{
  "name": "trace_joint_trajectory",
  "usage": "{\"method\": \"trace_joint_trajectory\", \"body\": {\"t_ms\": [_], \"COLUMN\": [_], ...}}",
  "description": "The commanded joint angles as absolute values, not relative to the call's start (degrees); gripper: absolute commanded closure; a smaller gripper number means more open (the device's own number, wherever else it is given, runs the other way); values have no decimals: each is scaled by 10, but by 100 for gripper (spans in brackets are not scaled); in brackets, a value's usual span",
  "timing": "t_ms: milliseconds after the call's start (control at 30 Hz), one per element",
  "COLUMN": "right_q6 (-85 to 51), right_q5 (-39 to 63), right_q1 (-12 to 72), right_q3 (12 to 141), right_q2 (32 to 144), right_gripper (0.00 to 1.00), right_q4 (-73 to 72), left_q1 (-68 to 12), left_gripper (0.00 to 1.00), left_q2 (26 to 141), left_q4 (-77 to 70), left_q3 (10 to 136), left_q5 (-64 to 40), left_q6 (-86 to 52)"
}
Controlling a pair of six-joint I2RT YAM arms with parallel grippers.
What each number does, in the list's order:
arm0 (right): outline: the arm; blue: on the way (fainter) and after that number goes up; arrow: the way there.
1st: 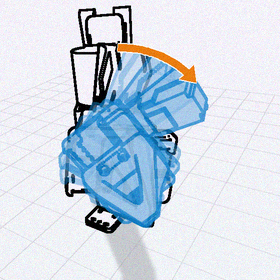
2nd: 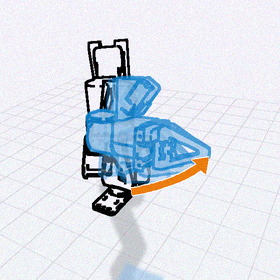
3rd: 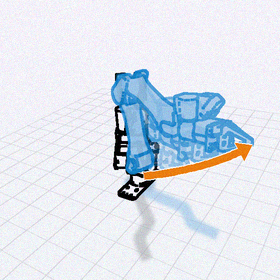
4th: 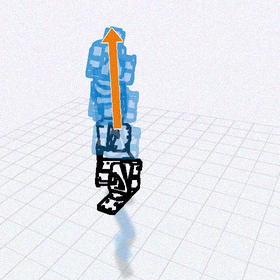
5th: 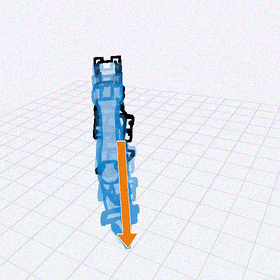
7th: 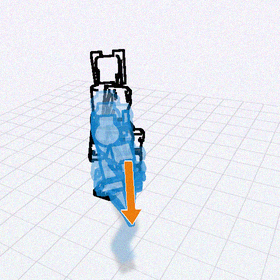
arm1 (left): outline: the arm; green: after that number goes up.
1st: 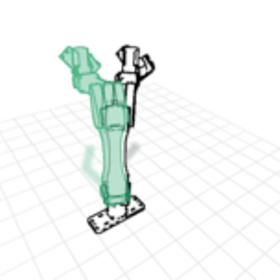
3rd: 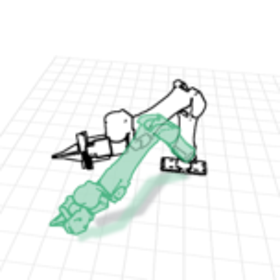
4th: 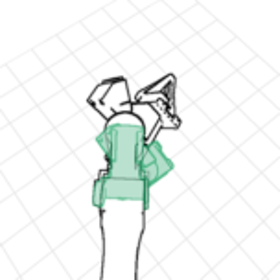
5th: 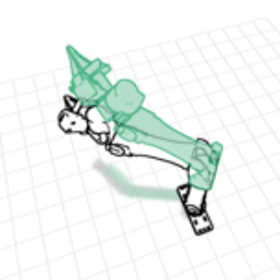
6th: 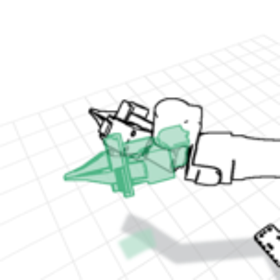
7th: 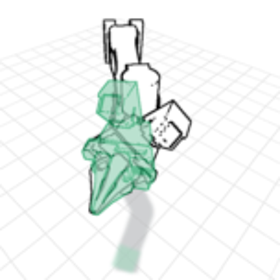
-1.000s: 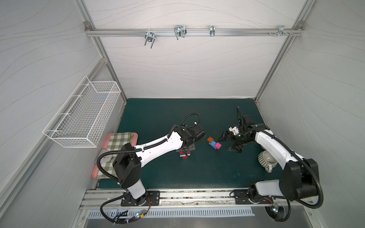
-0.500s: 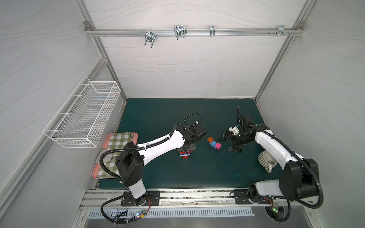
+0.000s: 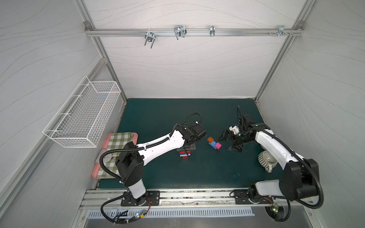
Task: Assemble a carrot with lego
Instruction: Assemble the lego brick with the lego brick.
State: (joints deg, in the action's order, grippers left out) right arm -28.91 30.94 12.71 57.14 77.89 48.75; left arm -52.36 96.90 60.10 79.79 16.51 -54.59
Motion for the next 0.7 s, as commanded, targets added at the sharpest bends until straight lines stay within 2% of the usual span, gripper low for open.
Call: {"method": "trace_joint_trajectory", "body": {"t_ms": [0,367,667], "right_q6": [-283,-286,-286], "right_q5": [305,302,302], "right_q1": [123,123,122], "right_q3": [586,589,591], "right_q2": [779,777,777], "right_gripper": [1,1,1], "right_q4": [506,508,508], "left_q1": [-526,-527,-527], "left_gripper": [65,54,50], "left_q2": [969,955,945], "left_q4": [614,606,616], "left_q3": [798,801,819], "left_q5": [157,169,190], "left_q6": [-545,-543,-540]}}
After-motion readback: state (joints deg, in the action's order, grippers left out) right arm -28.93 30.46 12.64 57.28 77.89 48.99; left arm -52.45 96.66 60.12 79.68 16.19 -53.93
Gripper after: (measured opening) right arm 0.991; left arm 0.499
